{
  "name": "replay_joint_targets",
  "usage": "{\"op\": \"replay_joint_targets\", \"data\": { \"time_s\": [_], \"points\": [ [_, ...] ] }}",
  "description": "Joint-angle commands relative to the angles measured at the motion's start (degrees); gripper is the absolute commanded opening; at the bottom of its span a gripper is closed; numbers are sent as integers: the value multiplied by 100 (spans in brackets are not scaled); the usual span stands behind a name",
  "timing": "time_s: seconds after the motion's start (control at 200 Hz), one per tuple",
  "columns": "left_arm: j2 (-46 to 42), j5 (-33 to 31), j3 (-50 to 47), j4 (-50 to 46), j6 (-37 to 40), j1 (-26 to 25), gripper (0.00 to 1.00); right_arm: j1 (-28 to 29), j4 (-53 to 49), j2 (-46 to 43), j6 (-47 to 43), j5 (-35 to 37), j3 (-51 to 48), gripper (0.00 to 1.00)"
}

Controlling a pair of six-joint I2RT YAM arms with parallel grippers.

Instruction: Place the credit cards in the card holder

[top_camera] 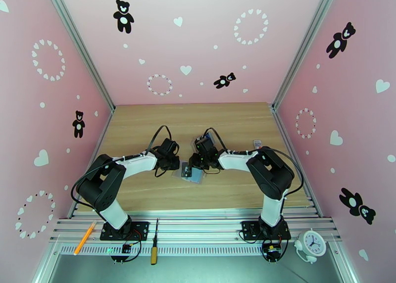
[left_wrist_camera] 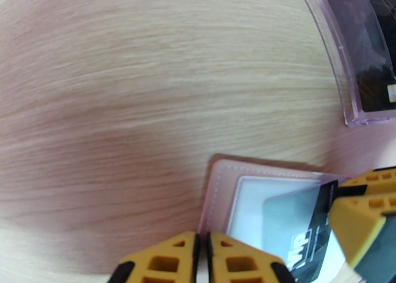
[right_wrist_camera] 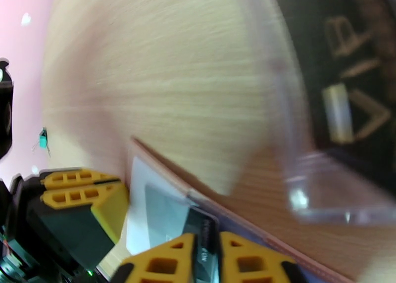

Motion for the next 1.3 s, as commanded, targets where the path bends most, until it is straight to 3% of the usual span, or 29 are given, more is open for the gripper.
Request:
{"op": "replay_joint_targets", "data": {
  "time_s": [0.0, 0.556, 1.296],
  "points": [
    [159, 291, -256, -439, -103, -120, 16, 128, -617, 5, -294, -42, 209, 26],
    [-78, 348, -291, -416, -221, -111, 16, 824, -2613, -637, -1174, 1511, 1108, 34],
    [-676, 614, -1154, -199, -551, -248, 16, 957, -2202, -253, -677, 1306, 699, 37]
  ]
}}
